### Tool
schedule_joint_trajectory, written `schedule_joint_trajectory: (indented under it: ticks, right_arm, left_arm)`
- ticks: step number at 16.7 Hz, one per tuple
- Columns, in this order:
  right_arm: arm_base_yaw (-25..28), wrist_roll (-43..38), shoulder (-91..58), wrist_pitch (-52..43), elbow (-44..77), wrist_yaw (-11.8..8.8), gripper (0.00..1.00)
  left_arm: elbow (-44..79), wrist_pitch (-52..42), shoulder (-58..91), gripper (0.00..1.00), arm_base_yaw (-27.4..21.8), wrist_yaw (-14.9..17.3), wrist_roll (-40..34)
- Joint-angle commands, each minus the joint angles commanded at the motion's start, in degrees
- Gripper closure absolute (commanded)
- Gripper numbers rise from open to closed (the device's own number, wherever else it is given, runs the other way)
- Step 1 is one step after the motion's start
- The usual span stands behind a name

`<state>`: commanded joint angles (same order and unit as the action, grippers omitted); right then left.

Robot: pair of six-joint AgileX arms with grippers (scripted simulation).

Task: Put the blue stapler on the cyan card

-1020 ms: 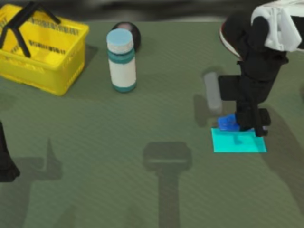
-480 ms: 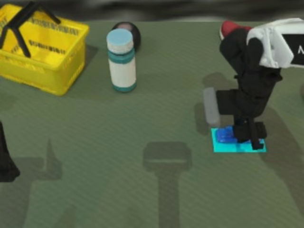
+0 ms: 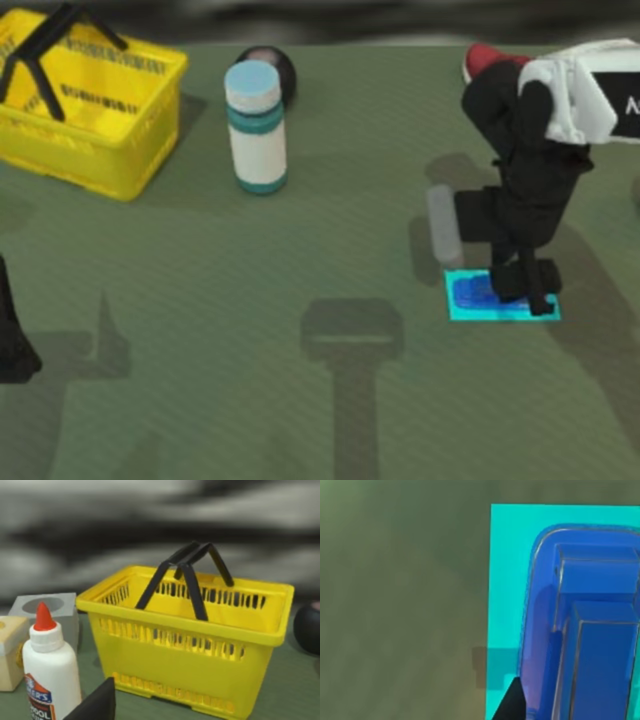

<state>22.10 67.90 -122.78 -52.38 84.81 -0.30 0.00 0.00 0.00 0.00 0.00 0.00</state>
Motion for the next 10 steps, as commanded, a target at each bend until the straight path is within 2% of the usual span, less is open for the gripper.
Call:
schedule_joint_trajectory:
  ticks: [4, 10]
  right_arm:
    - [0.0, 0.0, 0.0, 0.0, 0.0, 0.0, 0.02]
    - [0.0, 0.0, 0.0, 0.0, 0.0, 0.0, 0.0]
  left_arm:
    - [0.0, 0.0, 0.0, 0.0, 0.0, 0.0, 0.0]
    - [0.0, 0.0, 0.0, 0.0, 0.0, 0.0, 0.0]
